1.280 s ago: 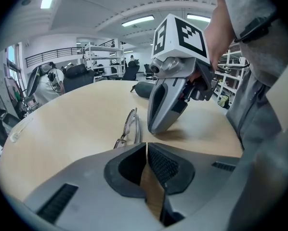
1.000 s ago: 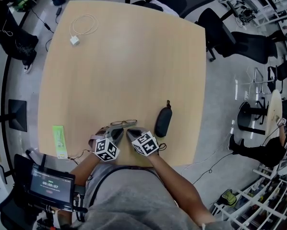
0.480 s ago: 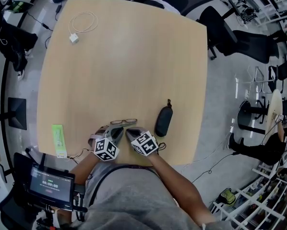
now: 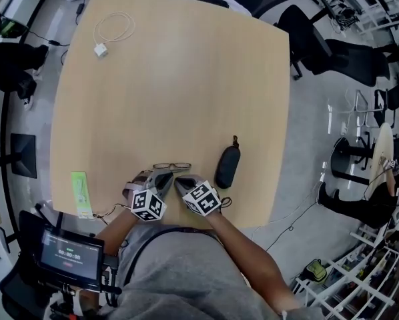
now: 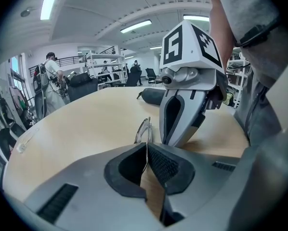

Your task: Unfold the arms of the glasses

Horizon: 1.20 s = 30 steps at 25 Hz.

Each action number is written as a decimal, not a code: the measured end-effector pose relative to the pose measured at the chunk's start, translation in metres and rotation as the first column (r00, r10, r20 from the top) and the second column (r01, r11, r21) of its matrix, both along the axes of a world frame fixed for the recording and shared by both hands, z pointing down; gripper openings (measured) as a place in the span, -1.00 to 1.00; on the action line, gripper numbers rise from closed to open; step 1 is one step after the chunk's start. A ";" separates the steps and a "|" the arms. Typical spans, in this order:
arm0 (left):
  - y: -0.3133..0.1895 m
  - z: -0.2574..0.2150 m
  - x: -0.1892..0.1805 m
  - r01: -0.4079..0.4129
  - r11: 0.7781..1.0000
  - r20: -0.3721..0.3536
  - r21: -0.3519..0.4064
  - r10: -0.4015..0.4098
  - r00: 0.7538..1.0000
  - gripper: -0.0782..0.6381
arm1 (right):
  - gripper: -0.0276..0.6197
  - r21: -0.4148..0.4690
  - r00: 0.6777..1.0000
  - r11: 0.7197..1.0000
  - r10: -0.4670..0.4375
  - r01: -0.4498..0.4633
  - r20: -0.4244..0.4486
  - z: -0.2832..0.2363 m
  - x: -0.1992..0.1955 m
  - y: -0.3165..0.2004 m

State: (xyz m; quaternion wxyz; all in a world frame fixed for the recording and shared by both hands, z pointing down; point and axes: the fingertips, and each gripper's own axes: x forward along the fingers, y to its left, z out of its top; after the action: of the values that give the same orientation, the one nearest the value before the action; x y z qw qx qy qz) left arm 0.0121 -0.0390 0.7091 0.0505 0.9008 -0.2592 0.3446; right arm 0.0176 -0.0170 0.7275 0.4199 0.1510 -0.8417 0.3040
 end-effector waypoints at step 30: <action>0.005 0.013 -0.017 -0.151 0.988 0.051 0.018 0.150 0.987 -0.74 | -0.90 -0.058 1.000 0.998 0.003 -0.003 0.001 0.005 -0.020 0.000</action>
State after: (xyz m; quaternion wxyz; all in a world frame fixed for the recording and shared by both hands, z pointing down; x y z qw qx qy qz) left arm -0.0052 -0.0339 0.7219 0.0083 0.9096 -0.1953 0.3667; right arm -0.0020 -0.0168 0.7328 0.4230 0.1397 -0.8327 0.3289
